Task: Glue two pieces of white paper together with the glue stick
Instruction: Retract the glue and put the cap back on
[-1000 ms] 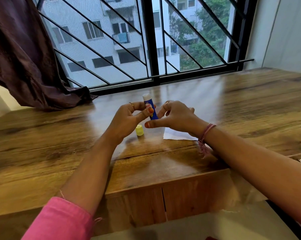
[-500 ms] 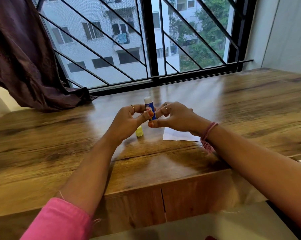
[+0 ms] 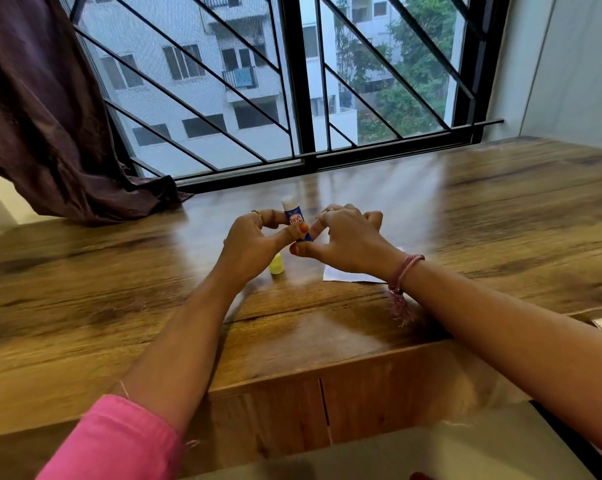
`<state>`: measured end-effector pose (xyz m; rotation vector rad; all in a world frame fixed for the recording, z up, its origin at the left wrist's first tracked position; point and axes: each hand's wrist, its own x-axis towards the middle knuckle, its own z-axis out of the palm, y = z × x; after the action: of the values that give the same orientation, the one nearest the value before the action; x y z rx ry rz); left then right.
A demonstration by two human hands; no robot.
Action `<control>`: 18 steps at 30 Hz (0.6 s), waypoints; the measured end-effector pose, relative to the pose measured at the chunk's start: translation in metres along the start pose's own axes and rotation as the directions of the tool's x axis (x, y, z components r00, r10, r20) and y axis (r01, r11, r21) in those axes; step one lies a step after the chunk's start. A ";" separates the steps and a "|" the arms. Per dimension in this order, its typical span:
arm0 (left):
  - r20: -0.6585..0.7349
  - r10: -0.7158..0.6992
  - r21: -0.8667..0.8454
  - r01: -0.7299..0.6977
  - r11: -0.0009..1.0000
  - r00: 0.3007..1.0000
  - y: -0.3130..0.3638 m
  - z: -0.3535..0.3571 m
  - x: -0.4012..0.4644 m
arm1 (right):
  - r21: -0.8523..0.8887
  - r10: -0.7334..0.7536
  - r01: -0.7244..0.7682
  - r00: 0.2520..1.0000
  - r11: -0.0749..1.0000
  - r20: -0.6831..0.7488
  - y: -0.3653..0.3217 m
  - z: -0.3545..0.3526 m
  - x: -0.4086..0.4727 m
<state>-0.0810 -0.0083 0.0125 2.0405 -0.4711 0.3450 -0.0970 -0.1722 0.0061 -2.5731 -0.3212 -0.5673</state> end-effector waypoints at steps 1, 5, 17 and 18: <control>0.008 -0.001 -0.009 0.001 1.000 1.000 0.000 0.000 0.000 | 0.019 -0.001 0.000 0.999 1.000 0.039 0.001 -0.002 0.000; 0.014 -0.013 -0.041 0.013 0.999 1.000 -0.001 -0.003 0.002 | 0.282 -0.031 -0.009 0.990 0.960 0.139 0.001 -0.012 -0.001; 0.155 -0.065 -0.096 0.081 0.992 0.986 -0.004 -0.030 0.006 | 0.609 0.009 -0.150 0.973 0.779 0.229 0.007 -0.014 0.001; 0.206 -0.095 -0.061 0.109 0.992 0.974 -0.008 -0.036 0.007 | 0.611 0.008 -0.158 0.971 0.776 0.240 0.008 -0.014 0.001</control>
<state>-0.0733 0.0251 0.0265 2.0300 -0.4931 0.0565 -0.0984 -0.1858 0.0145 -1.9753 -0.3912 -0.0914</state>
